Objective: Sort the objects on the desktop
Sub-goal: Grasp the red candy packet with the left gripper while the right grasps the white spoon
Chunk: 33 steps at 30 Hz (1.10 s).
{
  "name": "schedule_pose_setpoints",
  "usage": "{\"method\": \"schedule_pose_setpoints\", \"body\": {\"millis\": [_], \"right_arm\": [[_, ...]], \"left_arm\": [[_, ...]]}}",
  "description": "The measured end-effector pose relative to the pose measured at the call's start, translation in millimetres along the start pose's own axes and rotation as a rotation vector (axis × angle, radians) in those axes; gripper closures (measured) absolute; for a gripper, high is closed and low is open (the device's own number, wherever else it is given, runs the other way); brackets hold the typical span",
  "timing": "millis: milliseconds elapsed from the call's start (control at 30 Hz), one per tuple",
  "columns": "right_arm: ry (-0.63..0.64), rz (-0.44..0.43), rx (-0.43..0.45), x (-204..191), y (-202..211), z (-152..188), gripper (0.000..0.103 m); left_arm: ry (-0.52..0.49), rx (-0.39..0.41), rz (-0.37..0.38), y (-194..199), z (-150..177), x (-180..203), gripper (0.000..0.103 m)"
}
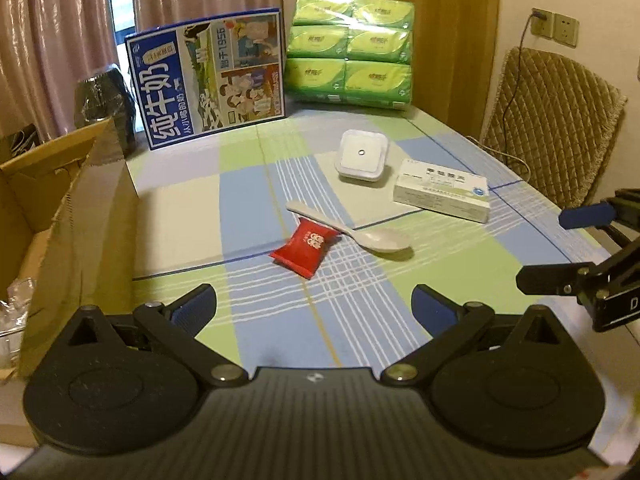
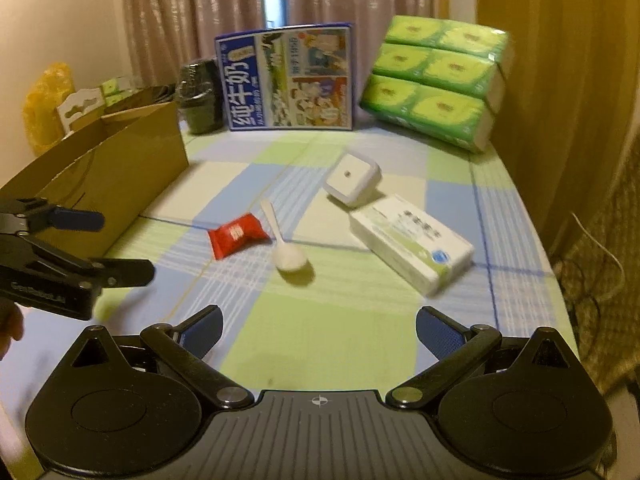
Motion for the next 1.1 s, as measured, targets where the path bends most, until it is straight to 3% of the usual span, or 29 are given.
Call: {"method": "schedule_pose_setpoints", "body": {"millis": [533,1100], "right_arm": [[0.126,-0.097,-0.039,0,-84,-25,0.033],[0.200,-0.094,-0.050,-11,-134,-36,0.061]], "left_arm": [[0.054,-0.038,-0.007,-58,-11,-20,0.001],[0.063,-0.061,-0.002,-86,-16,-25,0.001]]}}
Point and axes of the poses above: each gripper's, at about its wrist camera, not at the fingertips, and y roughly against the way its jaws point, x to its right, z to its underside, the point moved 7 cm from there along -y, roughly the way its jaws point, and after that the axes turned 7 degrees about -x, right-handed, at the moved point
